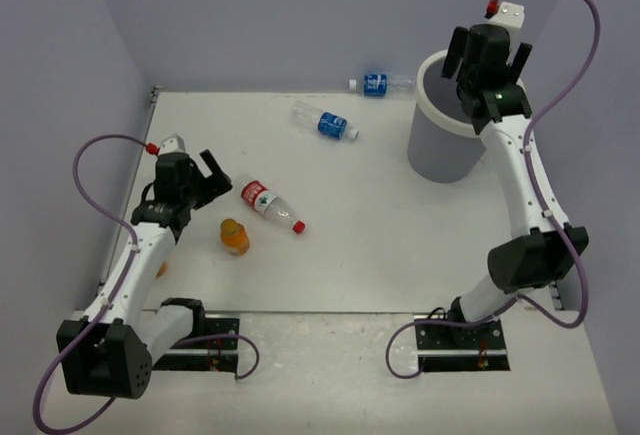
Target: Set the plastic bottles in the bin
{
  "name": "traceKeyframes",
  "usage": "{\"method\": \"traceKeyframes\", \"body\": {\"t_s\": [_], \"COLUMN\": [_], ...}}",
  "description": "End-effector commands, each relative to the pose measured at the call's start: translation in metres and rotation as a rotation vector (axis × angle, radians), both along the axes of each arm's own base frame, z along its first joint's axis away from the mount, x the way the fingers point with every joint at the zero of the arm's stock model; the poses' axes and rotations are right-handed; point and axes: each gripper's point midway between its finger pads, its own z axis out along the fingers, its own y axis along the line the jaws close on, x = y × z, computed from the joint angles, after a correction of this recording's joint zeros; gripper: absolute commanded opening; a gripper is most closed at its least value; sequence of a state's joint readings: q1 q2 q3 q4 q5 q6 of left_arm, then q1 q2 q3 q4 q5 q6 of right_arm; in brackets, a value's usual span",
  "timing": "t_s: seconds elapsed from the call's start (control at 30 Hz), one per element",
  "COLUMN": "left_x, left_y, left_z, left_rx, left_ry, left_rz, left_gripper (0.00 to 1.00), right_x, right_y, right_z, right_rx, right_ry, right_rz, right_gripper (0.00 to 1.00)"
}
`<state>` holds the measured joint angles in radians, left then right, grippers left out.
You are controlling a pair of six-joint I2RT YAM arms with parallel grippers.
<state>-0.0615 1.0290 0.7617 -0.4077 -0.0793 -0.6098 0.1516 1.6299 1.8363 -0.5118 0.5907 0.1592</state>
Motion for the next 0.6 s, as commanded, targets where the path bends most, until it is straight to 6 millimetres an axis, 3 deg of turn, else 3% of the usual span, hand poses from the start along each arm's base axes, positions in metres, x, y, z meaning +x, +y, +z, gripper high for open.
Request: {"method": "traceKeyframes", "body": {"t_s": [0.0,0.07,0.13,0.17,0.3,0.37,0.4,0.43,0.47,0.57], "left_x": [-0.01,-0.023,-0.035,-0.037,-0.054,-0.058,-0.058,-0.061,-0.063,-0.074], "left_y": [0.001,-0.005,-0.009,-0.014,-0.035,-0.037,-0.037,-0.036,-0.036,-0.04], "left_z": [0.019,0.025,0.026,0.026,-0.004,-0.018,-0.02,-0.025,-0.033,-0.05], "left_rx": [0.018,0.017,0.015,0.014,0.052,0.107,0.132,0.167,0.189,0.241], "left_ry": [0.0,-0.01,-0.004,-0.008,0.095,0.161,0.178,0.204,0.241,0.3], "left_rz": [0.016,0.002,0.0,-0.018,-0.067,-0.055,-0.047,-0.032,-0.026,-0.036], "left_gripper": [1.0,1.0,1.0,1.0,1.0,1.0,1.0,1.0,1.0,1.0], "right_x": [-0.043,-0.066,-0.078,-0.085,-0.117,-0.126,-0.138,-0.142,-0.15,-0.158], "right_y": [0.031,0.042,0.057,0.057,0.076,0.078,0.079,0.082,0.085,0.092], "right_z": [0.049,0.049,0.032,0.041,0.016,-0.003,0.001,-0.014,-0.011,-0.034], "right_rx": [0.206,0.269,0.335,0.34,0.459,0.485,0.506,0.522,0.533,0.548], "right_ry": [-0.144,-0.157,-0.134,-0.164,-0.185,-0.188,-0.222,-0.209,-0.231,-0.193], "right_rz": [0.153,0.216,0.281,0.291,0.378,0.387,0.4,0.413,0.437,0.458], "right_gripper": [0.99,0.99,0.99,0.99,0.99,0.99,0.99,0.99,0.99,0.99]}}
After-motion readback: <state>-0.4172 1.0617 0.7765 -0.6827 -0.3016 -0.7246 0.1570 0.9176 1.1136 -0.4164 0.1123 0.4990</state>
